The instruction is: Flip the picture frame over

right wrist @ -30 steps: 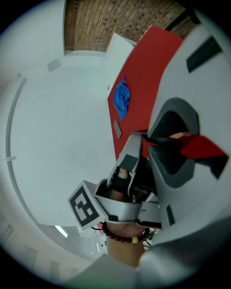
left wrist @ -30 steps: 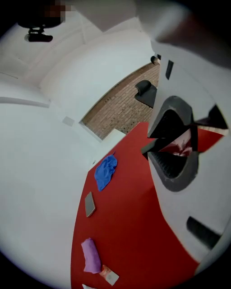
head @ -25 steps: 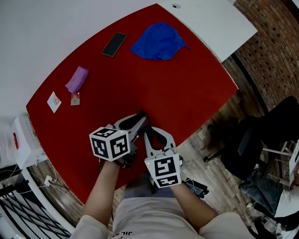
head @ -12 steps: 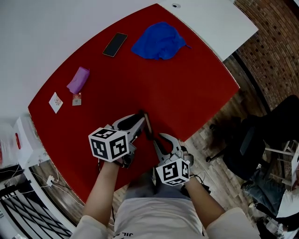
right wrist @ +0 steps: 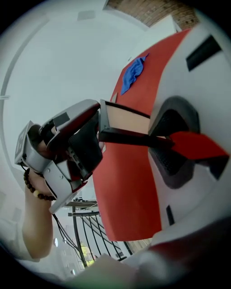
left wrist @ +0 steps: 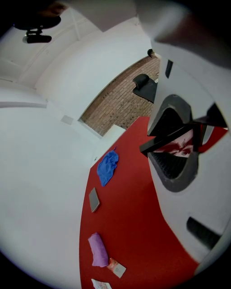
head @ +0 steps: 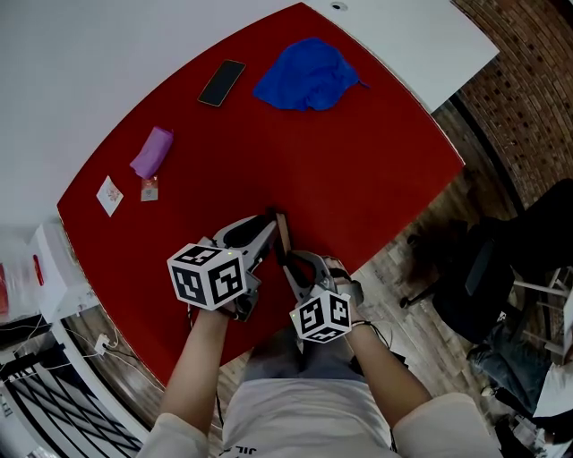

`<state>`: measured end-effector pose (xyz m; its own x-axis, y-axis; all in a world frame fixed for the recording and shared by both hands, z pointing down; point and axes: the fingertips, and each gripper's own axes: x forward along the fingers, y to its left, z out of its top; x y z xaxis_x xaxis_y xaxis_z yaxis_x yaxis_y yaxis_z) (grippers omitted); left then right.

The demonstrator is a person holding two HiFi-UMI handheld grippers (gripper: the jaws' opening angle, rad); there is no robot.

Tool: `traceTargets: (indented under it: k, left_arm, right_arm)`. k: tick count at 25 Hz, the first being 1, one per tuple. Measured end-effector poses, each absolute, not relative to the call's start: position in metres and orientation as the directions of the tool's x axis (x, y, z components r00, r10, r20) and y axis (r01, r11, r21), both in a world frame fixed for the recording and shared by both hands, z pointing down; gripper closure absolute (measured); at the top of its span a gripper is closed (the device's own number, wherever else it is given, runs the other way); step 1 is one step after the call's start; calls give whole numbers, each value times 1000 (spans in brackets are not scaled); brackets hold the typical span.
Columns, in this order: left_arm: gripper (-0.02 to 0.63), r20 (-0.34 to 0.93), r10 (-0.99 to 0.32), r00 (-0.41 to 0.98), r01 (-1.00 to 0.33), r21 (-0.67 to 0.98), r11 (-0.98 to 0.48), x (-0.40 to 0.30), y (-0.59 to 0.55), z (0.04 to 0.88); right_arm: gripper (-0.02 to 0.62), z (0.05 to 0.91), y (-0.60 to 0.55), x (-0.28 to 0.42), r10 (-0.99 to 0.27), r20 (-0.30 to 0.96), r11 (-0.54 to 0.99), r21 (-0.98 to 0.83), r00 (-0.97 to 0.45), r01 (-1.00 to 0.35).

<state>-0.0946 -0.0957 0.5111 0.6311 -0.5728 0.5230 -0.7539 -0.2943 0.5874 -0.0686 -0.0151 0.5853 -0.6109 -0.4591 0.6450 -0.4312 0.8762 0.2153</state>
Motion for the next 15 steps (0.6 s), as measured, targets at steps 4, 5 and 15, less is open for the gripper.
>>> traceTargets:
  k: [4, 5, 15]
  left_arm:
    - [499, 535, -578, 616, -769, 569, -293, -100, -96, 513]
    - [499, 539, -578, 613, -772, 565, -291, -102, -96, 515]
    - [499, 597, -564, 570, -808, 531, -255, -112, -84, 546]
  right_arm:
    - [532, 584, -17, -63, -484, 657, 866, 267, -578, -422]
    - [532, 585, -18, -60, -497, 665, 861, 298, -557, -412]
    - [532, 603, -50, -33, -506, 779, 862, 456, -370, -220]
